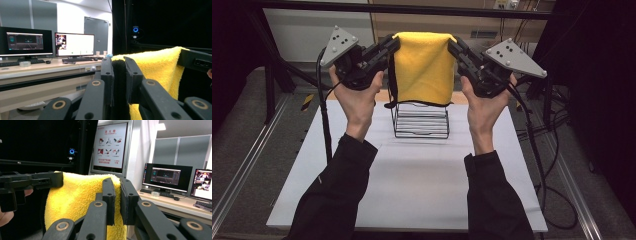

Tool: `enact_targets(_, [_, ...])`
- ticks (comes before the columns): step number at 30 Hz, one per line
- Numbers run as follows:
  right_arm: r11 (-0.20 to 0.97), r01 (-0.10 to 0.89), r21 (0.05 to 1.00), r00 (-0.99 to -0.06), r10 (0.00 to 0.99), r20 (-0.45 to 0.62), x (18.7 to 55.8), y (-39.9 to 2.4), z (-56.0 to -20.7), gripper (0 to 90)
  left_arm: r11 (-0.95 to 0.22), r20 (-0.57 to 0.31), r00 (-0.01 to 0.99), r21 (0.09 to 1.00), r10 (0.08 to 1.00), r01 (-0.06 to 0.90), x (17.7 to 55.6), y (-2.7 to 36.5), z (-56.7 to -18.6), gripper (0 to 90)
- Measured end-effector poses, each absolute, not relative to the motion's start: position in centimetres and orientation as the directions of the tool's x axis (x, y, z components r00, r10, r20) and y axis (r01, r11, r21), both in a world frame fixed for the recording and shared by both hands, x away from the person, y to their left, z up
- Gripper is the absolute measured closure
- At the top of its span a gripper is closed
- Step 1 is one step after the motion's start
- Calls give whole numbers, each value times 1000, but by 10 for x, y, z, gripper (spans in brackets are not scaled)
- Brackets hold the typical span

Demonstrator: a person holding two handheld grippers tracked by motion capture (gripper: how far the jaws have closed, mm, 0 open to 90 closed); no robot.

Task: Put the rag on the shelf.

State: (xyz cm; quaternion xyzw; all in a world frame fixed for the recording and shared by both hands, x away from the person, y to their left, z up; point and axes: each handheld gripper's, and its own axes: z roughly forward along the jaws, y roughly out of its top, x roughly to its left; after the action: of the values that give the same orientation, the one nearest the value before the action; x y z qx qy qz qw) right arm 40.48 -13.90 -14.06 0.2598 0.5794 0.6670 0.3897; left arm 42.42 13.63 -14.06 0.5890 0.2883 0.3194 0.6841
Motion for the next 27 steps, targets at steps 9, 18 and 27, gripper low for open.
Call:
enact_targets(9, [-32, -223, 974, -554, 827, -100, 421, -138, -131, 841, 114, -30, 620, 989, 784, -96, 440, 134, -130, 792])
enact_targets(18, [-30, -236, 971, -542, 833, -107, 438, -135, -119, 841, 132, -46, 608, 986, 792, -98, 456, 133, -118, 792])
enact_targets(27, [-40, -231, 972, -539, 837, -93, 456, -137, -112, 840, 112, -35, 593, 989, 804, -93, 473, 129, -107, 792])
